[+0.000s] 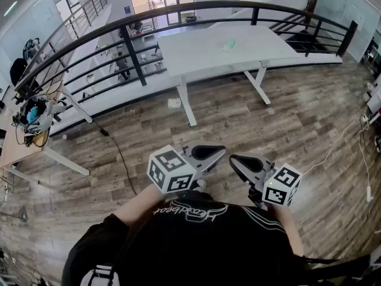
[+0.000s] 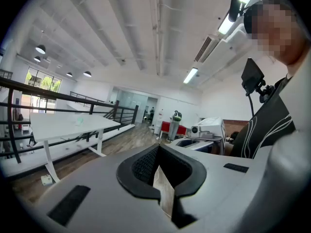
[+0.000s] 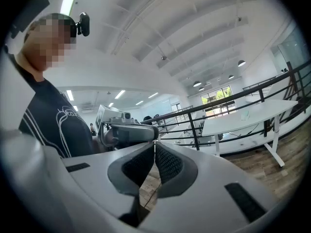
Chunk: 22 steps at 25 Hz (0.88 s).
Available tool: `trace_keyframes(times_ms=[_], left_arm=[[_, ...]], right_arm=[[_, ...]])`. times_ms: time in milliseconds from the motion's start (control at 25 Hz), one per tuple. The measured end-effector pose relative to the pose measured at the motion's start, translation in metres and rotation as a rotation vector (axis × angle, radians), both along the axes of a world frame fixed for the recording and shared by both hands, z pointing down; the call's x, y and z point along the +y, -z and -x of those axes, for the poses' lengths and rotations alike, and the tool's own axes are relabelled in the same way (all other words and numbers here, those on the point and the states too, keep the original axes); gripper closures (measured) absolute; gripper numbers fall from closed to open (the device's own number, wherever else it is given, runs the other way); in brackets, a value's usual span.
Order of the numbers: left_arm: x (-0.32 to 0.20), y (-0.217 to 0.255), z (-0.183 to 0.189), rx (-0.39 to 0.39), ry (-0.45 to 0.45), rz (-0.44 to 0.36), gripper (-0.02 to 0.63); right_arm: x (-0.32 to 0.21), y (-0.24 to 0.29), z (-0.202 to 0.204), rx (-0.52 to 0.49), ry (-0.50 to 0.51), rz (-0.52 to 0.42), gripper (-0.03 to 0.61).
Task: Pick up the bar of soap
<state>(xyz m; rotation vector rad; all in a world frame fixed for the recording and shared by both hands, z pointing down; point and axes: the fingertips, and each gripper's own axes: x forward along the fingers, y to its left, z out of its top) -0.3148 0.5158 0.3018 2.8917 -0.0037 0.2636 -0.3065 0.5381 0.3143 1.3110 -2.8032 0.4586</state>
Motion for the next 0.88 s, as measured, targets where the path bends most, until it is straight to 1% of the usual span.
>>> trace_keyframes(times_ms=[320, 600, 880], left_arm=[[0.005, -0.008, -0.002, -0.007, -0.014, 0.014, 0.606], [-0.001, -0.010, -0.005, 0.003, -0.034, 0.031, 0.606], [-0.015, -0.015, -0.009, 0.005, -0.040, 0.041, 0.606]], right_arm=[[0.004, -0.006, -0.004, -0.021, -0.026, 0.001, 0.558], [-0.003, -0.006, -0.012, -0.037, -0.079, 0.008, 0.558], [-0.022, -0.006, -0.014, -0.053, -0.073, 0.005, 0.557]])
